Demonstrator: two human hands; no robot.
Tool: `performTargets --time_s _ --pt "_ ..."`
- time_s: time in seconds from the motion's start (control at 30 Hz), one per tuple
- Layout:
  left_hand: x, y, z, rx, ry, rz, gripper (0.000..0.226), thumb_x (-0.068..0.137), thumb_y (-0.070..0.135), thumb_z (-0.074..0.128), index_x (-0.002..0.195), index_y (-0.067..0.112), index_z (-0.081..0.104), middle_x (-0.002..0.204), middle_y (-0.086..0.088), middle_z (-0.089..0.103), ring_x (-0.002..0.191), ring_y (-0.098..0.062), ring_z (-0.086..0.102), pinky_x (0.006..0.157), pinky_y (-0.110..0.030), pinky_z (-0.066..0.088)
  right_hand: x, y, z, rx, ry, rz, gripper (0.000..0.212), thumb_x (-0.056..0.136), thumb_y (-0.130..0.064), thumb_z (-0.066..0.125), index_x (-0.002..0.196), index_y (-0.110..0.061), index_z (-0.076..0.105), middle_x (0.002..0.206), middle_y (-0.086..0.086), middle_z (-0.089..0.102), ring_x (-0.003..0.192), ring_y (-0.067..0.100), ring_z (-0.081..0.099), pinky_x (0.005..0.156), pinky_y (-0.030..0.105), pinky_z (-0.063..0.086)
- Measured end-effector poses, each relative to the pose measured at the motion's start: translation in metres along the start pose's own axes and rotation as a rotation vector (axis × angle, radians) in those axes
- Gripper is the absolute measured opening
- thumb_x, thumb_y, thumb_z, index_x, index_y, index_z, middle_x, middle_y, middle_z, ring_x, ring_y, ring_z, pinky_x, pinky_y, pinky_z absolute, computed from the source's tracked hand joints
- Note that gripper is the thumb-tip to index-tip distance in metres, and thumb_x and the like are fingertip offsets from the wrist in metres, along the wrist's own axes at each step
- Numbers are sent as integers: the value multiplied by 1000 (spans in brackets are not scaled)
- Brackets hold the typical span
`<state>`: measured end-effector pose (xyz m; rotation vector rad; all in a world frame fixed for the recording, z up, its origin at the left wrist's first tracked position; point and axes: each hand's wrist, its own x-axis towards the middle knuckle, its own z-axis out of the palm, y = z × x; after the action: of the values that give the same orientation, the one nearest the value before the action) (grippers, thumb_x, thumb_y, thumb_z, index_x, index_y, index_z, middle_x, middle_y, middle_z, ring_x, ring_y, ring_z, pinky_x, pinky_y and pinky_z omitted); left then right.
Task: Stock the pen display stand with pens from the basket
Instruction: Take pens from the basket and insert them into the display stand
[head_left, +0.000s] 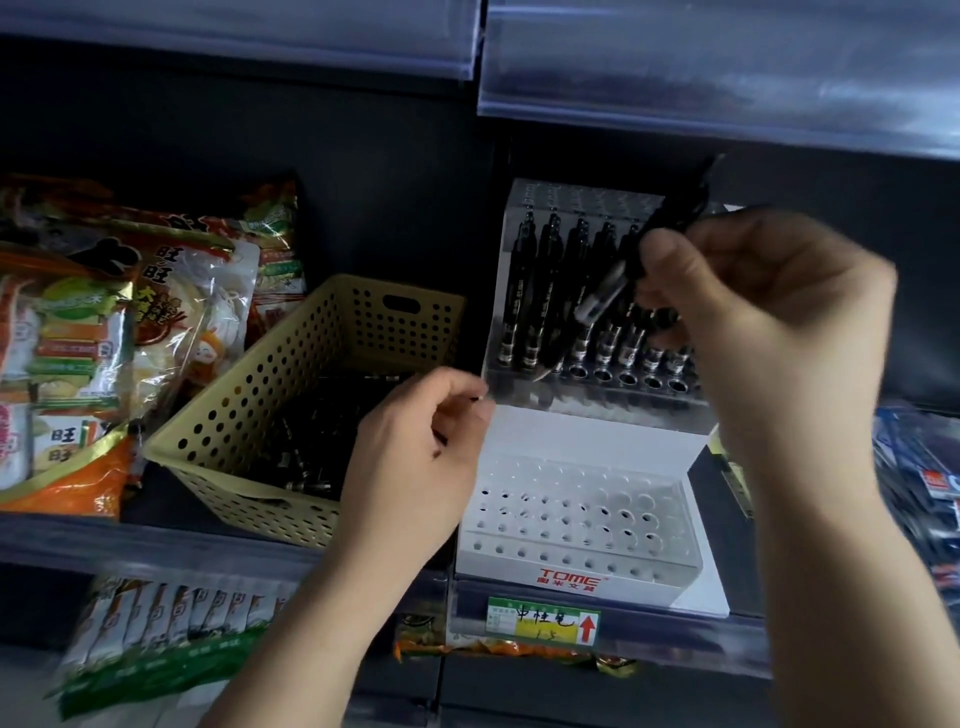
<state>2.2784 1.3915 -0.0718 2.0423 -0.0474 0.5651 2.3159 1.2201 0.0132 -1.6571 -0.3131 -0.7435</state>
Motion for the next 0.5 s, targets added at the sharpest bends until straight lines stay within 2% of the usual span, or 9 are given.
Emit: performTargets --time_s 0.1,0.2,0.33,0.43,0.5 --pt "4 -8 -11 428 -8 58 28 89 27 60 116 18 65 105 7 61 89 -12 57 75 -20 43 4 4 -6 -158 72 -44 17 79 -37 73 71 -24 66 67 0 69 62 22 68 58 50 54" --pt "6 -12 -16 628 -102 -30 46 91 30 55 134 16 50 124 0 53 111 -21 52 90 -30 43 3 9 -4 -252 100 -85 14 80 -35 71 71 -26 64 65 -8 66 58 13 65 60 43 55" --pt "8 -16 -14 738 -217 -118 48 95 23 45 143 16 37 133 -4 50 114 -20 54 89 -31 47 2 14 0 -328 130 -136 13 81 -32 70 76 -24 63 64 -18 60 56 3 58 60 28 50" --pt "9 -18 -14 751 -229 -151 47 94 14 42 141 16 38 136 -5 50 114 -23 56 87 -34 50 3 16 1 -352 150 -155 13 81 -32 70 75 -24 62 62 -20 58 55 0 56 59 25 47" --pt "8 -18 -14 759 -230 -167 49 94 11 42 142 16 38 140 -6 48 119 -24 54 91 -36 48 4 18 2 -376 144 -160 13 81 -32 70 74 -25 62 62 -22 57 55 2 56 60 26 47"
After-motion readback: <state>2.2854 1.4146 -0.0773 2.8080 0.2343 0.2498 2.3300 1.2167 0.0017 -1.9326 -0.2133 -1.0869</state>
